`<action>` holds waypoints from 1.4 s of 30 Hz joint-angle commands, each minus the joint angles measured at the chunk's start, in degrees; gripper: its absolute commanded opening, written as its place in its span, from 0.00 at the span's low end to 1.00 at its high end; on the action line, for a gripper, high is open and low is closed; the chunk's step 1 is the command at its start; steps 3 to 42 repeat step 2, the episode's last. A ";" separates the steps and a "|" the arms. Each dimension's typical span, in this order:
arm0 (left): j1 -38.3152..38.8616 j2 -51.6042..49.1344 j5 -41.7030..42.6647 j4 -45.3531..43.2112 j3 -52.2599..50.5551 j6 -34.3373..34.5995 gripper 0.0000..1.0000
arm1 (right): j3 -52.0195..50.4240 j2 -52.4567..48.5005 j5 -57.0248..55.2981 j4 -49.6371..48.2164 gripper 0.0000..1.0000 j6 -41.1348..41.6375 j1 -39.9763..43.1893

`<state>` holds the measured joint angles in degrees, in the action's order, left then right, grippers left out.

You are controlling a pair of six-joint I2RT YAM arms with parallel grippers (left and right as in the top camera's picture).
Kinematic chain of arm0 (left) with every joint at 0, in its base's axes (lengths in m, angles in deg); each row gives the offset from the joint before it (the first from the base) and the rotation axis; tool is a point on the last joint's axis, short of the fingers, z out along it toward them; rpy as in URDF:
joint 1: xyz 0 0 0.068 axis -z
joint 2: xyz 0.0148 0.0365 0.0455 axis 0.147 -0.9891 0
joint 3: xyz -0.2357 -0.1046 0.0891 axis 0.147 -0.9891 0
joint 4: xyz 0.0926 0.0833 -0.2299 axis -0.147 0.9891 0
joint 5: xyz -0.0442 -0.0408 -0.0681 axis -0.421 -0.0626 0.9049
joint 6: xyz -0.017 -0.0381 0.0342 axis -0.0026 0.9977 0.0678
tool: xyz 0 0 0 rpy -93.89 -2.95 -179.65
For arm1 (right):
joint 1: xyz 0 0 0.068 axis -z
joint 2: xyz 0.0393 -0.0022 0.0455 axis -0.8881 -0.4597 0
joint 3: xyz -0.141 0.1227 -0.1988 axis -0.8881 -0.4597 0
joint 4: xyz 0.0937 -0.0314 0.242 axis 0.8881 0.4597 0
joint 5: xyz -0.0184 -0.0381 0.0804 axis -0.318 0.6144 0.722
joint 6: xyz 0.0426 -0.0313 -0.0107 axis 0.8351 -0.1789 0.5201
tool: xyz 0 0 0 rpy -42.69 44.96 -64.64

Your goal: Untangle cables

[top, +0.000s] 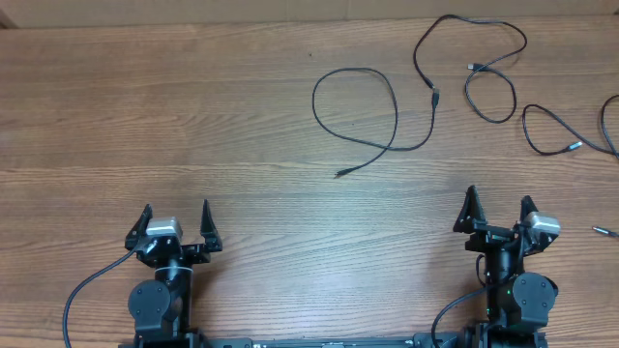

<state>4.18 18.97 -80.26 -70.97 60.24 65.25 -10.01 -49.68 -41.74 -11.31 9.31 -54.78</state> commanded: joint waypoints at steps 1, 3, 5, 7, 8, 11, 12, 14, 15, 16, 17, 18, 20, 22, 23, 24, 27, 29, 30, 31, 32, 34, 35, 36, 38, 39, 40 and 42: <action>-0.42 0.48 -0.39 0.07 -0.24 1.18 0.99 | -0.59 0.66 -0.74 -0.13 1.00 -0.42 0.20; -0.42 0.48 -0.39 0.07 -0.24 1.18 1.00 | -0.59 0.66 -0.74 -0.13 1.00 -0.42 0.20; -0.42 0.48 -0.39 0.07 -0.24 1.18 1.00 | -0.59 0.66 -0.74 -0.13 1.00 -0.42 0.20; -0.42 0.48 -0.39 0.07 -0.24 1.18 1.00 | -0.59 0.66 -0.74 -0.13 1.00 -0.42 0.20; -0.42 0.48 -0.39 0.07 -0.24 1.18 1.00 | -0.59 0.66 -0.74 -0.13 1.00 -0.42 0.20; -0.42 0.48 -0.39 0.07 -0.24 1.18 1.00 | -0.59 0.66 -0.74 -0.13 1.00 -0.42 0.20; -0.42 0.48 -0.39 0.07 -0.24 1.18 1.00 | -0.59 0.66 -0.74 -0.13 1.00 -0.42 0.20; -0.42 0.48 -0.39 0.07 -0.24 1.18 1.00 | -0.59 0.66 -0.74 -0.13 1.00 -0.42 0.20; -0.42 0.48 -0.39 0.07 -0.24 1.18 1.00 | -0.59 0.66 -0.74 -0.13 1.00 -0.42 0.20; -0.42 0.48 -0.39 0.07 -0.24 1.18 1.00 | -0.59 0.66 -0.74 -0.13 1.00 -0.42 0.20; -0.42 0.48 -0.39 0.07 -0.24 1.18 1.00 | -0.59 0.66 -0.74 -0.13 1.00 -0.42 0.20; -0.42 0.48 -0.39 0.07 -0.24 1.18 1.00 | -0.59 0.66 -0.74 -0.13 1.00 -0.42 0.20; -0.42 0.48 -0.39 0.07 -0.24 1.18 1.00 | -0.59 0.66 -0.74 -0.13 1.00 -0.42 0.20; -0.42 0.48 -0.39 0.07 -0.24 1.18 1.00 | -0.59 0.66 -0.74 -0.13 1.00 -0.42 0.20; -0.42 0.48 -0.39 0.07 -0.24 1.18 1.00 | -0.59 0.66 -0.74 -0.13 1.00 -0.42 0.20; -0.42 0.48 -0.39 0.07 -0.24 1.18 1.00 | -0.59 0.66 -0.74 -0.13 1.00 -0.42 0.20; -0.42 0.48 -0.39 0.07 -0.24 1.18 1.00 | -0.59 0.66 -0.74 -0.13 1.00 -0.42 0.20; -0.42 0.48 -0.39 0.07 -0.24 1.18 1.00 | -0.59 0.66 -0.74 -0.13 1.00 -0.42 0.20; -0.42 0.48 -0.39 0.07 -0.24 1.18 1.00 | -0.59 0.66 -0.74 -0.13 1.00 -0.42 0.20; -0.42 0.48 -0.39 0.07 -0.24 1.18 1.00 | -0.59 0.66 -0.74 -0.13 1.00 -0.42 0.20; -0.42 0.48 -0.39 0.07 -0.24 1.18 1.00 | -0.59 0.66 -0.74 -0.13 1.00 -0.42 0.20; -0.42 0.48 -0.39 0.07 -0.24 1.18 1.00 | -0.59 0.66 -0.74 -0.13 1.00 -0.42 0.20; -0.42 0.48 -0.39 0.07 -0.24 1.18 1.00 | -0.59 0.66 -0.74 -0.13 1.00 -0.42 0.20; -0.42 0.48 -0.39 0.07 -0.24 1.18 1.00 | -0.59 0.66 -0.74 -0.13 1.00 -0.42 0.20; -0.42 0.48 -0.39 0.07 -0.24 1.18 1.00 | -0.59 0.66 -0.74 -0.13 1.00 -0.42 0.20; -0.42 0.48 -0.39 0.07 -0.24 1.18 1.00 | -0.59 0.66 -0.74 -0.13 1.00 -0.42 0.20; -0.42 0.48 -0.39 0.07 -0.24 1.18 1.00 | -0.59 0.66 -0.74 -0.13 1.00 -0.42 0.20; -0.42 0.48 -0.39 0.07 -0.24 1.18 1.00 | -0.59 0.66 -0.74 -0.13 1.00 -0.42 0.20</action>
